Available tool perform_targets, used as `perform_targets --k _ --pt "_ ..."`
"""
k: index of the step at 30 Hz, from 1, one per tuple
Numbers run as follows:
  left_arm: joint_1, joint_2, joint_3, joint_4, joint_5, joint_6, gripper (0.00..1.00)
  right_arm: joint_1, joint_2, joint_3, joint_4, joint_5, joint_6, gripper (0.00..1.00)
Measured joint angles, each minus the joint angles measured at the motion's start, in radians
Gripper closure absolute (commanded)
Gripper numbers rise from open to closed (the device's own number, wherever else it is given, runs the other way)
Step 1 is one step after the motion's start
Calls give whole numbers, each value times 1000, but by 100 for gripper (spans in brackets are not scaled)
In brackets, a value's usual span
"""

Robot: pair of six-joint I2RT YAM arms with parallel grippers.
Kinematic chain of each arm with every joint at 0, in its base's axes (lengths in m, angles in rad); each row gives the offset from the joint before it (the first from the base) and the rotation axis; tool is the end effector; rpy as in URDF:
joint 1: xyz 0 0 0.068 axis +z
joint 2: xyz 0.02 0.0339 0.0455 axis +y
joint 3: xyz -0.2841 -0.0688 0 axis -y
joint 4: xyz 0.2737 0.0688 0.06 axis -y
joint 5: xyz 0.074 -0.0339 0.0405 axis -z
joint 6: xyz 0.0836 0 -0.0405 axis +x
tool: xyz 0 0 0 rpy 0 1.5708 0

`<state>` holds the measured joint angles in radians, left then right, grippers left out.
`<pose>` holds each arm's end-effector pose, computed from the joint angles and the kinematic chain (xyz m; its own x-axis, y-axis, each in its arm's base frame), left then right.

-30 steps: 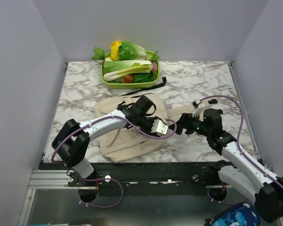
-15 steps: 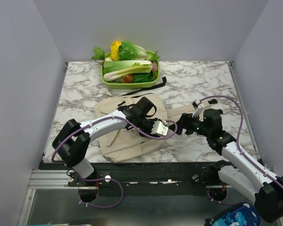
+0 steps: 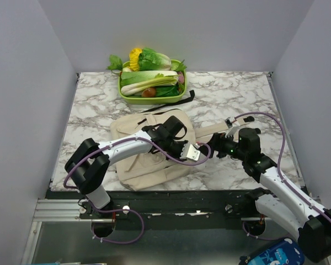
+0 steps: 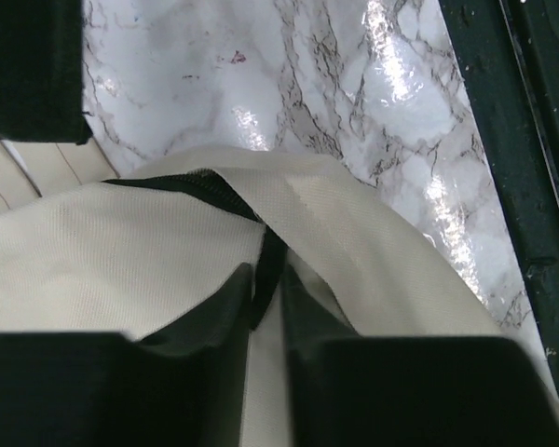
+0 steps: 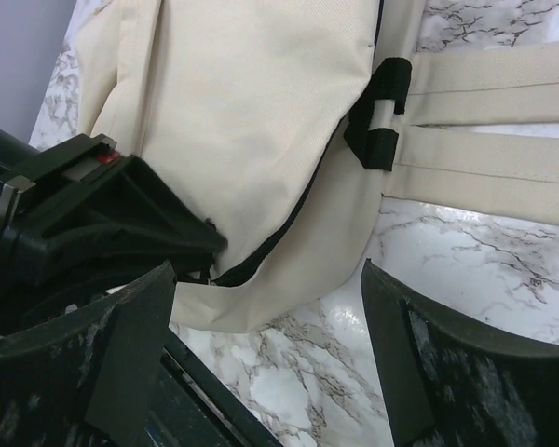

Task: Pack the student bag
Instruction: Zip the student bag at the center of the board.

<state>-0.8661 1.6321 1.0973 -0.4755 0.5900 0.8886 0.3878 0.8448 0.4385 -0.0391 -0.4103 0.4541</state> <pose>0.2106 -0.3194 0.1877 0.2941 0.6498 -0.7009 0.9458 -0.3035 0.1155 0.2119 0.1226 0.2080 -0.6567 0.1663 -0.7356 -0.4361 0.7120 0.5503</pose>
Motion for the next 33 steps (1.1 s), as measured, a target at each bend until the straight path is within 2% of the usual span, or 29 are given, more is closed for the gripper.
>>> perform_targets --k 1,3,4,10,12,19,24,29,31,33 --pt "0 3 0 -1 0 7 95 0 -3 0 0 0 0 14" --pt "0 3 0 -3 -2 9 100 0 -10 0 0 0 0 14" --pt "0 3 0 -3 -3 8 100 0 -14 0 -2 1 1 0" --pt "8 5 19 71 -53 -61 100 0 -51 -31 33 -7 31 0" --pt "13 24 81 87 -82 -115 100 0 -39 -34 40 -12 45 0" --pt "65 205 455 74 -172 -241 100 0 -39 -34 42 -11 83 0" --pt "87 225 479 64 -185 -268 100 0 -50 -34 82 10 121 0" --pt "82 225 455 61 -183 -285 100 0 103 -11 153 103 96 1" --pt "80 225 446 61 -182 -288 100 0 216 38 174 139 76 6" --pt "80 225 445 60 -182 -288 100 0 315 88 203 170 60 15"
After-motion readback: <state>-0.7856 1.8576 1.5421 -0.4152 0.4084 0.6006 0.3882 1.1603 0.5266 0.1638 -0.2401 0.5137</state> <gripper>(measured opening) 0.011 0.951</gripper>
